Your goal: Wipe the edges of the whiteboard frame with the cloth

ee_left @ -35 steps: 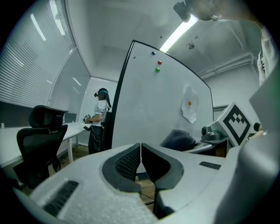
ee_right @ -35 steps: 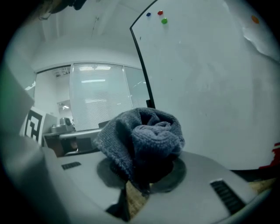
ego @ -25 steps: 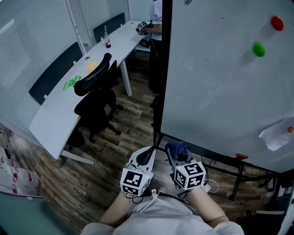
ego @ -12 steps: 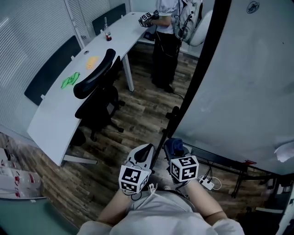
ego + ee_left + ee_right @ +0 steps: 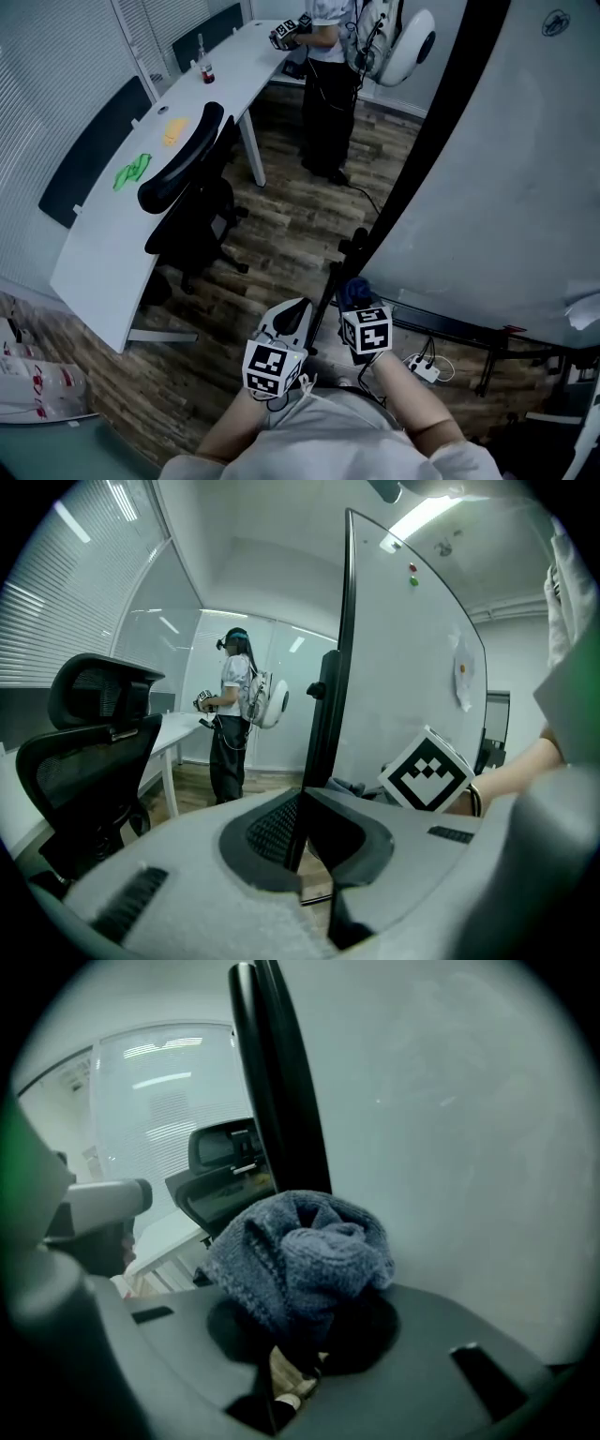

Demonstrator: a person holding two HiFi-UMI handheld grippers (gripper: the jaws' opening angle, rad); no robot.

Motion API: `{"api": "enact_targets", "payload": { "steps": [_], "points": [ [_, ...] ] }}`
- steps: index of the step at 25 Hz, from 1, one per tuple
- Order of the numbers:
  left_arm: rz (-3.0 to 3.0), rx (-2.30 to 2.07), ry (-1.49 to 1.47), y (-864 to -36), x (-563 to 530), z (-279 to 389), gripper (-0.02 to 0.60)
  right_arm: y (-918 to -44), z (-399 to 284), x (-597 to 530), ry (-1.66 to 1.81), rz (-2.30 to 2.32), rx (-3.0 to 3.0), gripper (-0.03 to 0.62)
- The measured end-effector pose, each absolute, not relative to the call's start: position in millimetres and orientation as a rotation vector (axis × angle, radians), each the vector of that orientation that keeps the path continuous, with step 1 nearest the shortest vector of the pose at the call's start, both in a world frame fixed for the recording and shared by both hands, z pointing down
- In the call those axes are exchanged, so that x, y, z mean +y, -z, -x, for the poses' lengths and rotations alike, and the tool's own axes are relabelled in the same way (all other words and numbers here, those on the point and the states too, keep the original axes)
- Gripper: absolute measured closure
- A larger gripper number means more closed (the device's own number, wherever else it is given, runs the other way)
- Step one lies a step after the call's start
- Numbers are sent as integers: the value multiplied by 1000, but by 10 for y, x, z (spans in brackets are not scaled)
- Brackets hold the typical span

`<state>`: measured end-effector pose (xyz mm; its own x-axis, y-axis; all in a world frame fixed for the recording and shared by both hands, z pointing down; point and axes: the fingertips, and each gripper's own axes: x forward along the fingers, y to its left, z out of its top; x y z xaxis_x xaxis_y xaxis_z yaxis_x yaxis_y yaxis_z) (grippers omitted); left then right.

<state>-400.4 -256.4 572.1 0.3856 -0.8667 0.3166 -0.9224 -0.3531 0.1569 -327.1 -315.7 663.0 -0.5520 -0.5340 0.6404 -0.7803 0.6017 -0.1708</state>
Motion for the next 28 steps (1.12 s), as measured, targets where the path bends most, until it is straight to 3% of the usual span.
{"api": "enact_targets", "payload": {
  "steps": [11, 28],
  "points": [
    [-2334, -1553, -278, -5807, -2597, 3997, 558, -6523, 3298, -3181, -605, -1039, -2297, 519],
    [-2405, -1535, -214, -5578, -2539, 3839, 558, -5421, 3322, -3222, -312, -1091, -2440, 517]
  ]
}}
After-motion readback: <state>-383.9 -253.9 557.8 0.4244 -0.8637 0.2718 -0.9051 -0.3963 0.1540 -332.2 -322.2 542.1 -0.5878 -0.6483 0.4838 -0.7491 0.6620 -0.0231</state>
